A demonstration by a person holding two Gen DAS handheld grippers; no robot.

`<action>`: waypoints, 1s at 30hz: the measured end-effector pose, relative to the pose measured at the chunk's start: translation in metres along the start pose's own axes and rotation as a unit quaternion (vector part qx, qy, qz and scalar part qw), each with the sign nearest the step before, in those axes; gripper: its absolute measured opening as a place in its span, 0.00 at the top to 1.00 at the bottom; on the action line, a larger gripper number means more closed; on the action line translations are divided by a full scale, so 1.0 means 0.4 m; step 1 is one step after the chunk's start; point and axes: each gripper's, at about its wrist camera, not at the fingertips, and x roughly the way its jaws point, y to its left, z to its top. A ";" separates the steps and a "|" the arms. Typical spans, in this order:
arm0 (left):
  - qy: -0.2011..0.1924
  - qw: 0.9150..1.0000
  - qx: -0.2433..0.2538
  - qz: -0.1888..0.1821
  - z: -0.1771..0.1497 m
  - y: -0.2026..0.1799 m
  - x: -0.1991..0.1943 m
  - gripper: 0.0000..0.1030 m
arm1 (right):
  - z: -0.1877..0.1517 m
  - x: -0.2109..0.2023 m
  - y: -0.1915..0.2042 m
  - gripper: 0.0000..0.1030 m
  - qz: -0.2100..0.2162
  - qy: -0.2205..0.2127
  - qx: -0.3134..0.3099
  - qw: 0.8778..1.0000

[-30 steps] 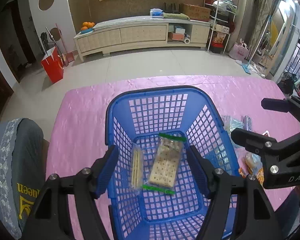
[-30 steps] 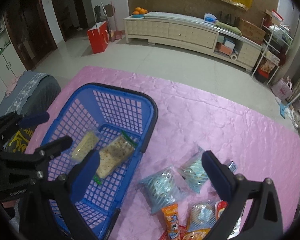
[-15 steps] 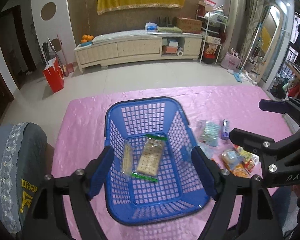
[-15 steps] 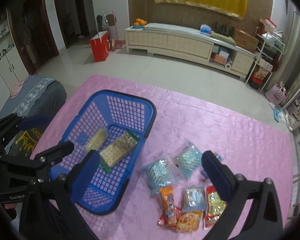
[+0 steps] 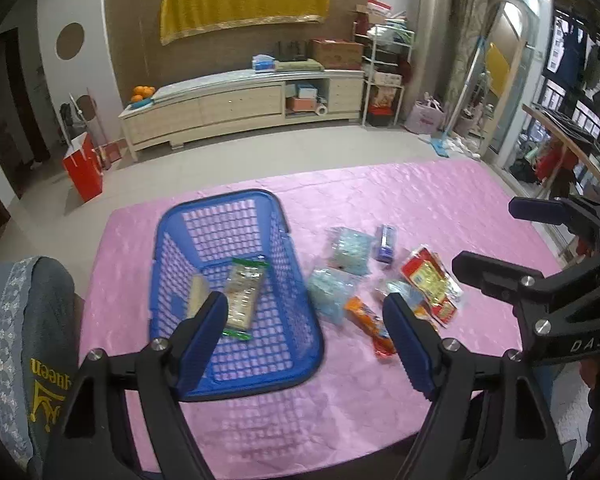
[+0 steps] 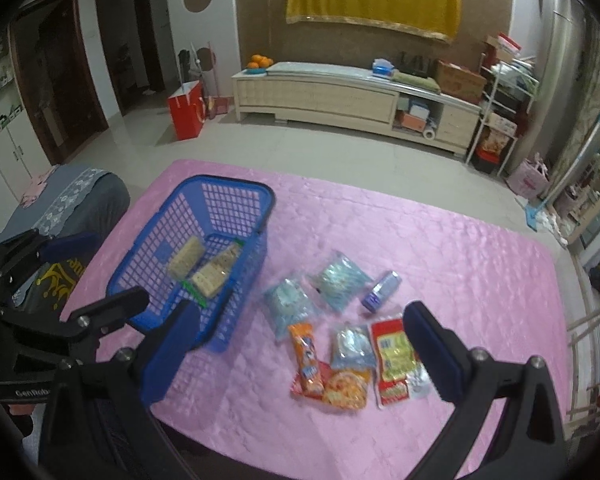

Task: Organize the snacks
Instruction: 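Move both tools back over the remaining snacks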

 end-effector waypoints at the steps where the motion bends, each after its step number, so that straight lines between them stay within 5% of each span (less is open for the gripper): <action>1: 0.000 1.000 0.001 -0.003 -0.003 -0.013 0.003 0.24 | -0.009 -0.003 -0.011 0.00 -0.002 0.001 0.003 1.000; 18: 0.042 0.999 0.015 -0.017 -0.025 -0.156 0.109 0.24 | -0.118 0.023 -0.172 0.00 0.001 0.027 0.035 0.999; 30: 0.089 0.993 -0.074 0.020 0.006 -0.178 0.248 0.24 | -0.115 0.111 -0.265 0.00 0.003 0.036 0.034 0.999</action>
